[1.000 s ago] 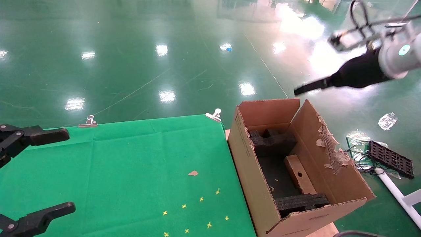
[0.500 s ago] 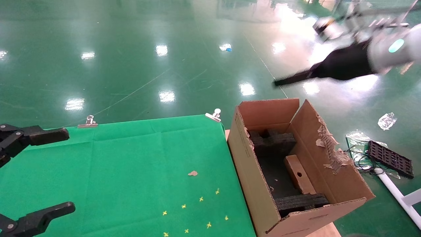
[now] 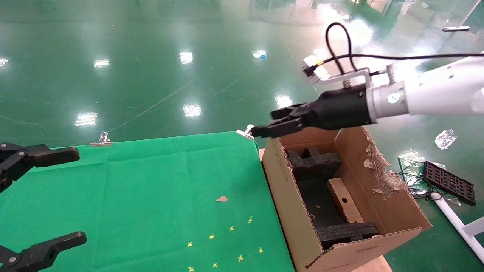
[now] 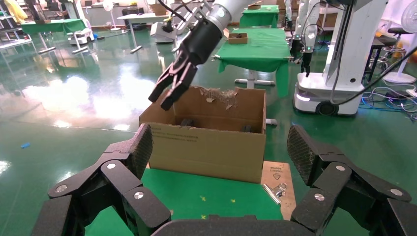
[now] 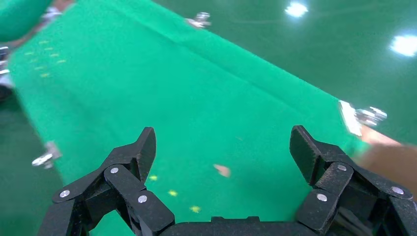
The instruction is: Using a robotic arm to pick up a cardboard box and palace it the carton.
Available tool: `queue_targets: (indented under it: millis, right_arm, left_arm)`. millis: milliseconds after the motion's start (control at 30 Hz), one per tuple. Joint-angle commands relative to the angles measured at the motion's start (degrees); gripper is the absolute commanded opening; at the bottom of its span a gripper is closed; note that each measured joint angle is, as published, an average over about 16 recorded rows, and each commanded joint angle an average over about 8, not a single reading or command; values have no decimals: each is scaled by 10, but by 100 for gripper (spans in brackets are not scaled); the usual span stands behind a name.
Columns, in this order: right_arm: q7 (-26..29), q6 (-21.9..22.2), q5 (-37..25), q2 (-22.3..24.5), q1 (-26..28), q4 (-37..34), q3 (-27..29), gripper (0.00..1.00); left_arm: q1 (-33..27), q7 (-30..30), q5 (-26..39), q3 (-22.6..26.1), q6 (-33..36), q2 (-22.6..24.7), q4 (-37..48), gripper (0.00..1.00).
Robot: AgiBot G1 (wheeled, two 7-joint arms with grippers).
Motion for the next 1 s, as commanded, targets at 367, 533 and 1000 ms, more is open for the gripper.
queue_targets:
  millis: [367,533,1000]
  right_arm:
    - [-57,-25,33,20,-137,132,169,100]
    - [-80,-36,47,29,-194,187,239,100]
    - [-146,-65,85,52,-352,340,434,100]
  left_arm:
    - [0,0,0,0,0,0,0,100]
    - [0,0,0,0,0,0,0,100]
    - [0,0,0,1,0,0,0,100]
